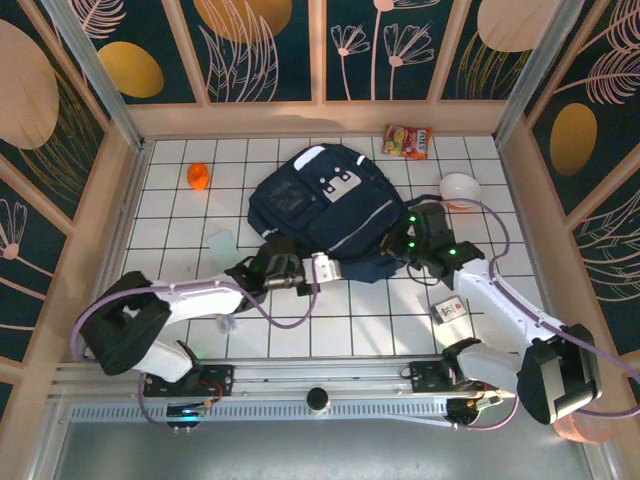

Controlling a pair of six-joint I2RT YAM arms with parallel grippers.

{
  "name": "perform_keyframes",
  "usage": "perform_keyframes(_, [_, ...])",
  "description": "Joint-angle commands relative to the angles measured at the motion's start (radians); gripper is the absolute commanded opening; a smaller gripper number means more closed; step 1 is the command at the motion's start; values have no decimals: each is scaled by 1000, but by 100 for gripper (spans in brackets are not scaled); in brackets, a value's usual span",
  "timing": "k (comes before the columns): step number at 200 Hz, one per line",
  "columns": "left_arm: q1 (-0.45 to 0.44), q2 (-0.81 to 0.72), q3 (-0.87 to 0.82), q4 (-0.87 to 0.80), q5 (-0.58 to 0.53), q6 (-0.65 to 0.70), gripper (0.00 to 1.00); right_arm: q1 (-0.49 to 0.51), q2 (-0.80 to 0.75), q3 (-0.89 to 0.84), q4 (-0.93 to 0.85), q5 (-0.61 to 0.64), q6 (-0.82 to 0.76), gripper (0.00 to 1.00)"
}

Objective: Pack the student bag

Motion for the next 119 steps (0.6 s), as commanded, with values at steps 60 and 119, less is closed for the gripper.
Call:
perform_keyframes(60, [72, -86, 35, -142, 185, 43, 46, 78, -36, 20, 107, -34, -5, 0])
perform_keyframes(119, [-50, 92, 189, -101, 82, -84, 59, 280, -41, 61, 121, 83, 106, 0])
